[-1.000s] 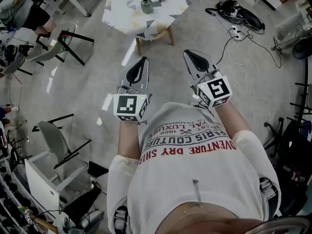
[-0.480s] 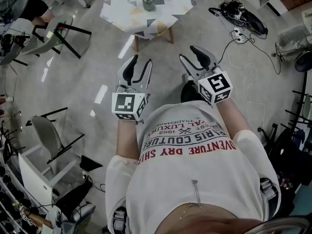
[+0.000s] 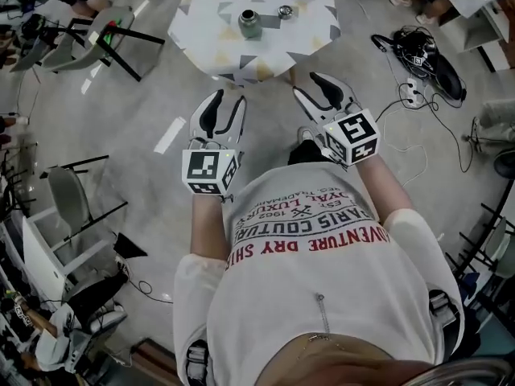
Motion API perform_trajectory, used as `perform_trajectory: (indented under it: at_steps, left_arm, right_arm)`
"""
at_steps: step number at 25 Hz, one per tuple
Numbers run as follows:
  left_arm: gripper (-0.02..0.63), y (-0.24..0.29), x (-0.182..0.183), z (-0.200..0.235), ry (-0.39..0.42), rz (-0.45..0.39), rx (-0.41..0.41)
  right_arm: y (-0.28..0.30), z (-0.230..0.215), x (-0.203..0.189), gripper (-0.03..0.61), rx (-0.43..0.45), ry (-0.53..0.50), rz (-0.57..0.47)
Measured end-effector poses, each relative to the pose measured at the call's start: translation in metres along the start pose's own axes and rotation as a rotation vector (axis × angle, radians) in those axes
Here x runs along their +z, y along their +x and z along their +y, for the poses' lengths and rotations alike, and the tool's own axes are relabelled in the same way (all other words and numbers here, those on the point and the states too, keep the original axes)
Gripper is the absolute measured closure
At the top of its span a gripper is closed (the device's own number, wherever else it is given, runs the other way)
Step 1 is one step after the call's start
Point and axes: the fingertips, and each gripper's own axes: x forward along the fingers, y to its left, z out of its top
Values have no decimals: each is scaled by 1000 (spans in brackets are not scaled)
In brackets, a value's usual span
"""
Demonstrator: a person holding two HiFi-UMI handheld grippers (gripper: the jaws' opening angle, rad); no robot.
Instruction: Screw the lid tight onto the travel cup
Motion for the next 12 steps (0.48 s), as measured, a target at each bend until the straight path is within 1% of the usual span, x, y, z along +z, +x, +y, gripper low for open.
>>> perform_trajectory:
  at_steps: [5,8,12]
  left_arm:
    - [443,68,14,-8,-26,-2,106]
    - [442,105,11,-12,-46,23,147]
    - [426,140,2,-9,-58,63,197]
  right_arm:
    - [20,-76,7,411,98,-34,43]
    - [33,-114,6,411,143,-54,81]
    - [56,-150,0,411,190,-80,146]
